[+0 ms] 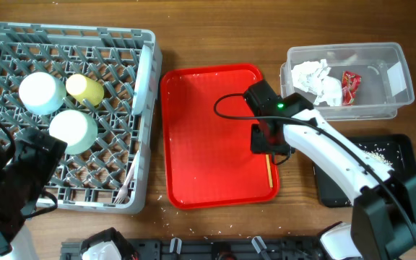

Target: Sort waste into correct bins and load items into the dishwasher rack

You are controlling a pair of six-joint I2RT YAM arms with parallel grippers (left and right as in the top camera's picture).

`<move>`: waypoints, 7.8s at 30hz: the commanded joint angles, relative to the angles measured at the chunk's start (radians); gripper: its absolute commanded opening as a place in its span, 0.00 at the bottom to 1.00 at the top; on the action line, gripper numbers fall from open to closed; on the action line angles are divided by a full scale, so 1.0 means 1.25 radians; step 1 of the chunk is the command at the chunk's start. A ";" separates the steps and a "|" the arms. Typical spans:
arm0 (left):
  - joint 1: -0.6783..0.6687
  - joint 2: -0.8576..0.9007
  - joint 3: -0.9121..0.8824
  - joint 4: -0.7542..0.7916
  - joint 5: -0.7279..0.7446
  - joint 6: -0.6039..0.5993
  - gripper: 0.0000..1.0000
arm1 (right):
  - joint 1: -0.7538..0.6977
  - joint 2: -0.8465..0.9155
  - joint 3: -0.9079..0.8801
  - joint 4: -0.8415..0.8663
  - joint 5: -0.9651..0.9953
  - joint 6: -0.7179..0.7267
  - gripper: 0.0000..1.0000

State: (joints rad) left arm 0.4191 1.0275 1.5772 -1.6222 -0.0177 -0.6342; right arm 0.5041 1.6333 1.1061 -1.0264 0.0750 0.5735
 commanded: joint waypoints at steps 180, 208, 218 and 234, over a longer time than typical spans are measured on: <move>0.005 -0.006 -0.009 -0.009 -0.022 -0.002 1.00 | -0.410 -1.304 -0.880 0.822 -0.117 -0.415 1.00; -0.240 -0.571 -1.194 1.268 0.213 0.250 1.00 | -0.410 -1.304 -0.880 0.822 -0.117 -0.415 1.00; -0.259 -0.662 -1.257 1.251 0.182 0.251 1.00 | -0.410 -1.304 -0.880 0.822 -0.117 -0.415 1.00; -0.316 -0.819 -1.257 1.247 0.156 0.275 1.00 | -0.410 -1.304 -0.880 0.822 -0.117 -0.415 1.00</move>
State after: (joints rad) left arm 0.0444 0.0212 0.0120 -0.0566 0.1978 -0.3157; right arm -0.0036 0.0109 0.0063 -0.0010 -0.0803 0.0410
